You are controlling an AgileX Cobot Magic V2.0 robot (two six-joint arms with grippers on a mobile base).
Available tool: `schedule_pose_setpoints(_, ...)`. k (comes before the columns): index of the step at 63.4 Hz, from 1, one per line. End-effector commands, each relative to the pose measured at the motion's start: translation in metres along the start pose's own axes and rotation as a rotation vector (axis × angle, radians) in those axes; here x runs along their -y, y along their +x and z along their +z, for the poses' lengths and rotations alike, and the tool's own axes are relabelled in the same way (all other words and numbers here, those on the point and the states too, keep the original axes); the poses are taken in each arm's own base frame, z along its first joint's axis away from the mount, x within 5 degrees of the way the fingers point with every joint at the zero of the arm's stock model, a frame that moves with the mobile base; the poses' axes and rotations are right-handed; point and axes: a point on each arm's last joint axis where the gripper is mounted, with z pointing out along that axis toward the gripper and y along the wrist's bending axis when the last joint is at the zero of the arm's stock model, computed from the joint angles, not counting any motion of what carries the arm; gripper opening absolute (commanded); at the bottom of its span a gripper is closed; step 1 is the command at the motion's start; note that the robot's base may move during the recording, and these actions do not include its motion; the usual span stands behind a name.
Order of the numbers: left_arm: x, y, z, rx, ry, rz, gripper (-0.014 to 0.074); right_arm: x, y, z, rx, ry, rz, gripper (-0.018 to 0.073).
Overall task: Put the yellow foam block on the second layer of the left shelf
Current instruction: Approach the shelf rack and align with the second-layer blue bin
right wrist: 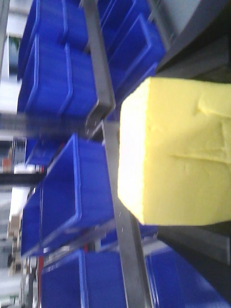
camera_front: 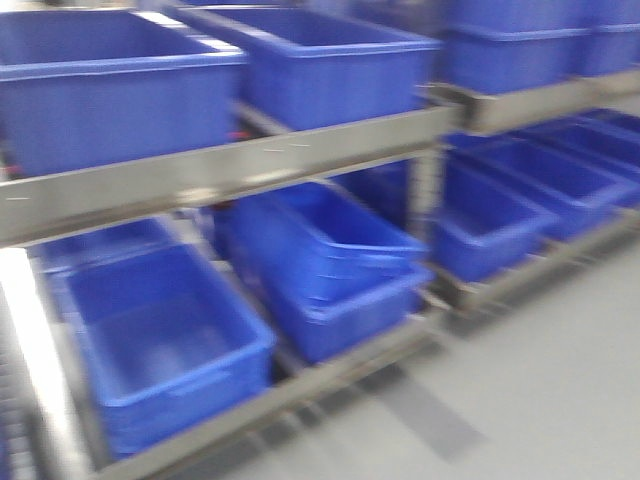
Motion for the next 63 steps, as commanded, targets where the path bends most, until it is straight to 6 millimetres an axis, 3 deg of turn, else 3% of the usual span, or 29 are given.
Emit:
schedule_pose_setpoints(1, -0.0002, 0.0012, -0.001, 0.071, 0.003, -0.009, 0.0124, 0.0004, -0.017, -0.0009, 0.109, 0.008, -0.009, 0.0529)
schedule_pose_setpoints(63, -0.0002, 0.0012, -0.001, 0.071, 0.003, -0.009, 0.0124, 0.0004, -0.017, -0.0009, 0.109, 0.008, -0.009, 0.0529)
